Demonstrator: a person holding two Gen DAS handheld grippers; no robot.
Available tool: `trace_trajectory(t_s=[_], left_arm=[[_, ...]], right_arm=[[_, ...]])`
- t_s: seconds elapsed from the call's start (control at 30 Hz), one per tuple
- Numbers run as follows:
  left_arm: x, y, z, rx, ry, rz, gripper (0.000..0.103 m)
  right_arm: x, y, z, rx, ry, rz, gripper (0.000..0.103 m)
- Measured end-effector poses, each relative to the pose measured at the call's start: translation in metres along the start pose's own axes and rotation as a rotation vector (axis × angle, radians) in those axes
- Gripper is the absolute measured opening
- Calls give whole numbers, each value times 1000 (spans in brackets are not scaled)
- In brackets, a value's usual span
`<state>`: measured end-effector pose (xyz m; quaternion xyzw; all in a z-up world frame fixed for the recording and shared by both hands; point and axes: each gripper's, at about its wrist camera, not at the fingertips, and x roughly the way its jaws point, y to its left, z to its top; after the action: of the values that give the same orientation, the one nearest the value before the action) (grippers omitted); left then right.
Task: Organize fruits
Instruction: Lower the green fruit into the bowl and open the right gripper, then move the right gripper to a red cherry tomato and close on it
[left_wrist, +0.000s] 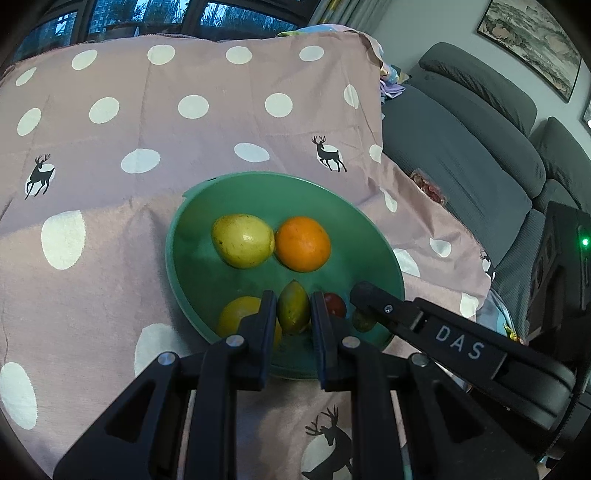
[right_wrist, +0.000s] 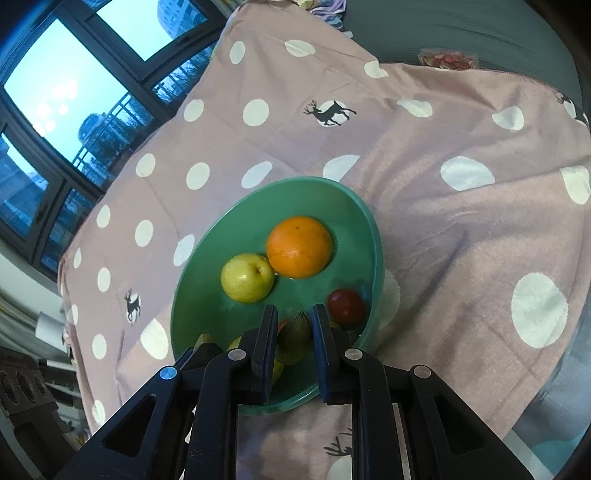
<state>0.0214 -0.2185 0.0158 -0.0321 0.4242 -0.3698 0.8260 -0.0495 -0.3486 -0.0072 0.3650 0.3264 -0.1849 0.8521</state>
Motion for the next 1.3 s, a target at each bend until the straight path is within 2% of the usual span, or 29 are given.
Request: trace_trajectory(t_s=[0.23, 0.27, 0.33, 0.37, 0.4, 0.57, 0.63, 0.7, 0.8, 0.9, 1.1, 1.3], left_arm=[[0, -1, -1, 0, 6, -9, 19], [-2, -1, -2, 1, 5, -7, 22], [-7, 0, -2, -2, 4, -8, 35], [-10, 2, -2, -4, 7, -9, 47], [-14, 4, -2, -3, 3, -14, 52], [-37, 17, -3, -22, -25, 38, 58], [-51, 27, -5, -46, -34, 44, 61], [-68, 41, -8, -73, -48, 68, 64], [-90, 62, -16, -128, -67, 138, 64], [-106, 82, -28, -198, -52, 196, 64], [-113, 99, -60, -260, 7, 226, 64], [-92, 106, -79, -285, 96, 217, 64]], right_arm=[[-5, 1, -1, -3, -20, -28, 21], [-6, 1, -1, -4, -23, -30, 21], [-10, 1, -1, -5, -34, -37, 20], [-11, 1, -1, -5, -36, -44, 21], [-12, 2, -1, -6, -37, -48, 21], [-16, 10, -4, -37, -19, -36, 23], [-19, 18, -7, -61, -15, -16, 29], [-21, 26, -10, -82, -14, 13, 40], [-25, 41, -17, -127, 3, 74, 47], [-25, 59, -27, -183, 40, 123, 49], [-15, 94, -54, -305, 160, 254, 51], [11, 108, -80, -370, 260, 218, 51]])
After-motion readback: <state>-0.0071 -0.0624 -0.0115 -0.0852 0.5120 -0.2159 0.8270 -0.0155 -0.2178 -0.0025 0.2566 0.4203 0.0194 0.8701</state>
